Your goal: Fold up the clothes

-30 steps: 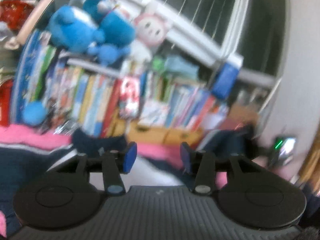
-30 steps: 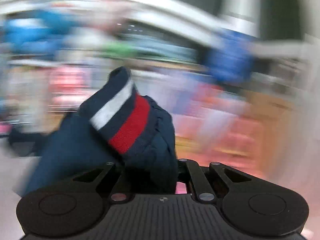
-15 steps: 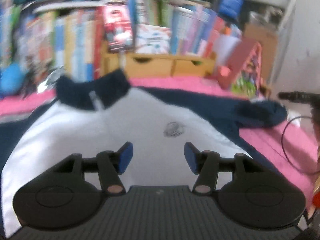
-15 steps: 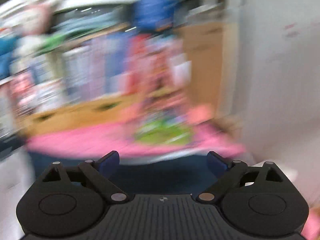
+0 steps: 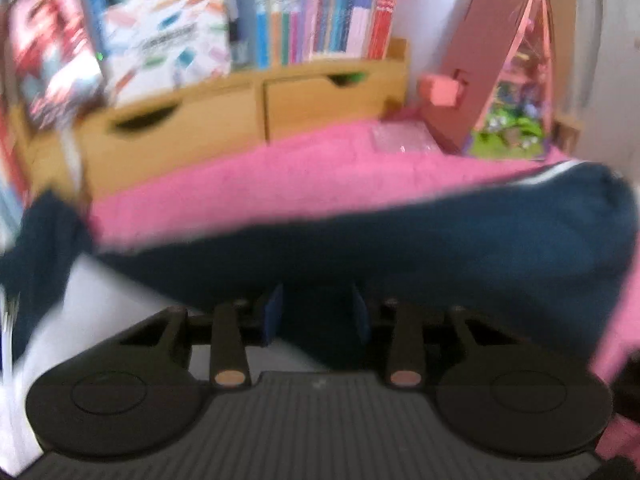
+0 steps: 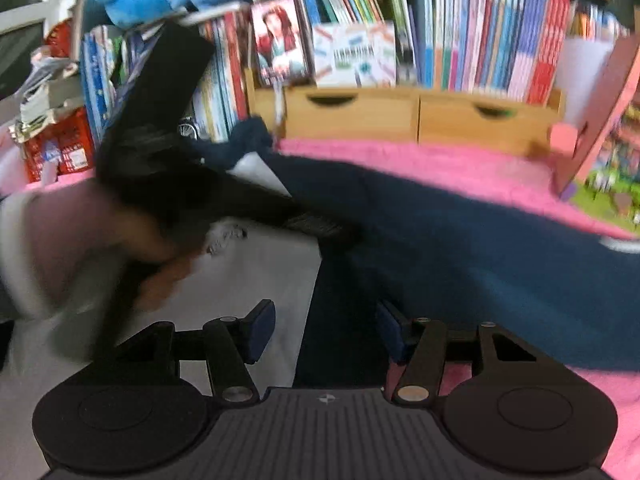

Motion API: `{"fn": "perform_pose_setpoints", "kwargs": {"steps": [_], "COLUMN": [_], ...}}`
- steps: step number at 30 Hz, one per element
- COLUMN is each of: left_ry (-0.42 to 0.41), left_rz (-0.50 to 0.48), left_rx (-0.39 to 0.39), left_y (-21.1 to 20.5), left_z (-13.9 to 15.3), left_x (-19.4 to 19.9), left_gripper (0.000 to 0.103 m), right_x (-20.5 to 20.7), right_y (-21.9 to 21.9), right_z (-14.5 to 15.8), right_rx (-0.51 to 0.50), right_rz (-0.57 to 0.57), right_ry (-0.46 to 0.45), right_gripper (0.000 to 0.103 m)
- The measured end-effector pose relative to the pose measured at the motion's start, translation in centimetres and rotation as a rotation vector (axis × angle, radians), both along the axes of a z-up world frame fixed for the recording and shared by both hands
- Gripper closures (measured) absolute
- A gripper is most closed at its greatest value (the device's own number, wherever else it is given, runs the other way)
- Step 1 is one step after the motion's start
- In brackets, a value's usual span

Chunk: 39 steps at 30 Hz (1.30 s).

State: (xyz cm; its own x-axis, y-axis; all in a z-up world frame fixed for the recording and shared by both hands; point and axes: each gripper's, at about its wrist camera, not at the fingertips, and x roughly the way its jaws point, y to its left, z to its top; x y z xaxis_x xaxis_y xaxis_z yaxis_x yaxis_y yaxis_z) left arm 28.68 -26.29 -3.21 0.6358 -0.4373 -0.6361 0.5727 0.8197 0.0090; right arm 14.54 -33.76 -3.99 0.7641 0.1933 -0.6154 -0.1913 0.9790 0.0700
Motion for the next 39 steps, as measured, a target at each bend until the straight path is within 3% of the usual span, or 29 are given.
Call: {"fn": "perform_pose_setpoints", "kwargs": {"steps": [3,11,14,15,19,22,24,26,28,30,32,33,35,39], "left_ry": [-0.007,0.006,-0.019,-0.022,-0.003,0.047,-0.014,-0.045,-0.024,-0.02,0.001,-0.018,-0.041,-0.056], "left_rz": [0.033,0.162,0.095,0.058,-0.061,-0.119,-0.126,-0.094,0.013,0.129,0.19,0.189,0.147,0.093], "left_rx": [-0.001,-0.046,-0.147,-0.148,-0.062,0.021,0.052,0.036,0.014,0.039,0.053,0.037,-0.024,-0.022], "left_y": [-1.6,-1.4,1.5,2.3,3.4,2.4,1.1,-0.4,-1.6,-2.9,-3.6,-3.6,-2.6,-1.4], "left_z": [-0.1,1.3,3.3,3.7,3.5,1.6,0.3,-0.2,-0.5,-0.5,0.2,0.6,1.5,1.8], "left_x": [3.2,7.0,3.7,2.5,-3.4,-4.5,-4.0,-1.7,1.8,4.8,5.6,5.1,3.6,1.4], "left_gripper": [0.067,0.067,0.067,0.067,0.067,0.067,0.065,0.064,0.062,0.05,0.061,0.061,0.06,0.06], "right_x": [-0.8,-0.5,-0.5,-0.6,-0.8,-0.9,-0.8,-0.7,-0.8,-0.8,-0.5,-0.5,-0.4,-1.0], "right_y": [1.1,1.1,1.1,1.1,1.2,1.2,0.9,0.5,0.8,0.7,0.4,0.4,0.1,-3.4], "right_z": [-0.5,-0.6,-0.6,-0.6,-0.6,-0.7,-0.7,-0.7,-0.7,-0.7,-0.7,-0.7,-0.6,-0.3], "right_rx": [-0.071,-0.065,-0.059,-0.059,-0.059,-0.067,-0.056,-0.041,-0.052,-0.049,-0.041,-0.036,-0.011,0.264], "right_rz": [0.006,-0.007,-0.003,-0.002,-0.003,-0.016,-0.036,-0.047,-0.051,-0.055,-0.058,-0.058,-0.048,-0.017], "right_ry": [-0.022,-0.01,-0.008,-0.007,-0.008,-0.006,0.009,0.016,0.017,0.018,0.02,0.021,0.023,-0.018], "right_gripper": [0.042,0.034,0.031,0.03,0.027,0.021,0.016,0.016,0.016,0.016,0.016,0.015,0.011,0.01]}}
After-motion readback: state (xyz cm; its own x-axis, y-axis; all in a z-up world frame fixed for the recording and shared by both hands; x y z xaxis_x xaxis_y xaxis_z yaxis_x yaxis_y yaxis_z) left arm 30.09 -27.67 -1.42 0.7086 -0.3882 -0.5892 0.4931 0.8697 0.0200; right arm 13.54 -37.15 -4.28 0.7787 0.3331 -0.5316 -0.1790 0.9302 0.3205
